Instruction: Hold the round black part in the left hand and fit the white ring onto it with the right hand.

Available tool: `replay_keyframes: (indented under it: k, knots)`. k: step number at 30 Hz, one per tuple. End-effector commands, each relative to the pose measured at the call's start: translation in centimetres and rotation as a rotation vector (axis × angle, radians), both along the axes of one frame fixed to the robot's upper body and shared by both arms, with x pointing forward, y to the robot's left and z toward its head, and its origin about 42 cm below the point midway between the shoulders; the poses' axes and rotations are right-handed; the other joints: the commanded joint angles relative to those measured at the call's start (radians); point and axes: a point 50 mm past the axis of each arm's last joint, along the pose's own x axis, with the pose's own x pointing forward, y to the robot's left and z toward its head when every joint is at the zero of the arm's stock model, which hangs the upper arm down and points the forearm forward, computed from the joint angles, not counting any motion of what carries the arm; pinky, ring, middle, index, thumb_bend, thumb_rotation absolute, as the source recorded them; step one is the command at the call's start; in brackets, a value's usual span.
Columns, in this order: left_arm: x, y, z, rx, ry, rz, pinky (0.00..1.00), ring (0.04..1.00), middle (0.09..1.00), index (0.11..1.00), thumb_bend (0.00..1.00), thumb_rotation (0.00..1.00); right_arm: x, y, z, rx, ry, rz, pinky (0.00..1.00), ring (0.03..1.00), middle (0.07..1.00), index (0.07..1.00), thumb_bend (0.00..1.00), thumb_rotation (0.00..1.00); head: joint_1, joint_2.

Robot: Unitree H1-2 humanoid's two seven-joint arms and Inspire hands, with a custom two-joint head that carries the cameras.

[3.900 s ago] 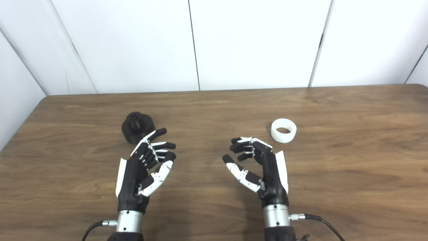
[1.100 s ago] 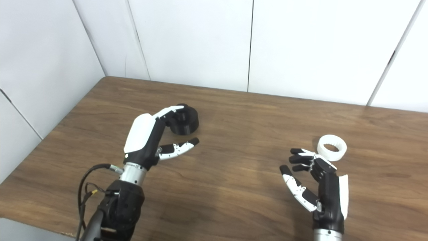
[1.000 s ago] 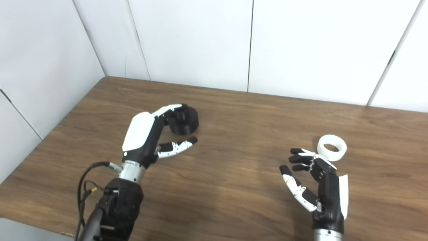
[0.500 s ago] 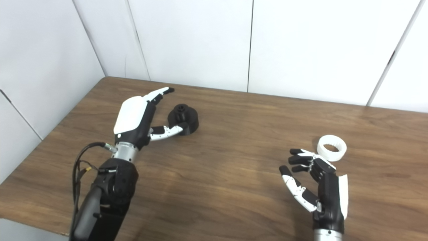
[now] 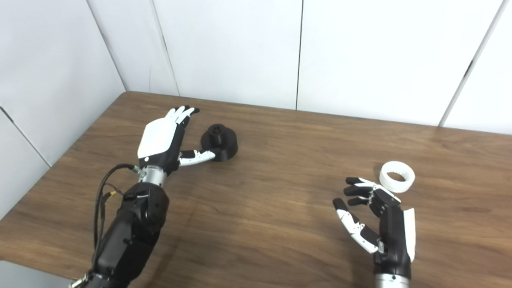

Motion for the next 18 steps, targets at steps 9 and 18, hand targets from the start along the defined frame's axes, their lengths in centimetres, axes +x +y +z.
replay_keyframes:
  k: [9,18]
  knots:
    - [3.7,1.4,1.6,0.096,0.052,0.016,0.98,1.000,1.000,0.898,1.00,0.66,-0.9,-1.1,0.2,-0.029,-0.015,0.006,0.51,0.604,0.676,0.499,0.50,0.17,-0.006,0.005]
    - [4.7,1.8,-0.4,0.103,0.124,0.004,0.98,1.000,1.000,0.890,1.00,0.68,-1.1,-1.1,0.2,-0.029,-0.013,-0.001,0.50,0.599,0.679,0.499,0.50,0.17,-0.014,0.008]
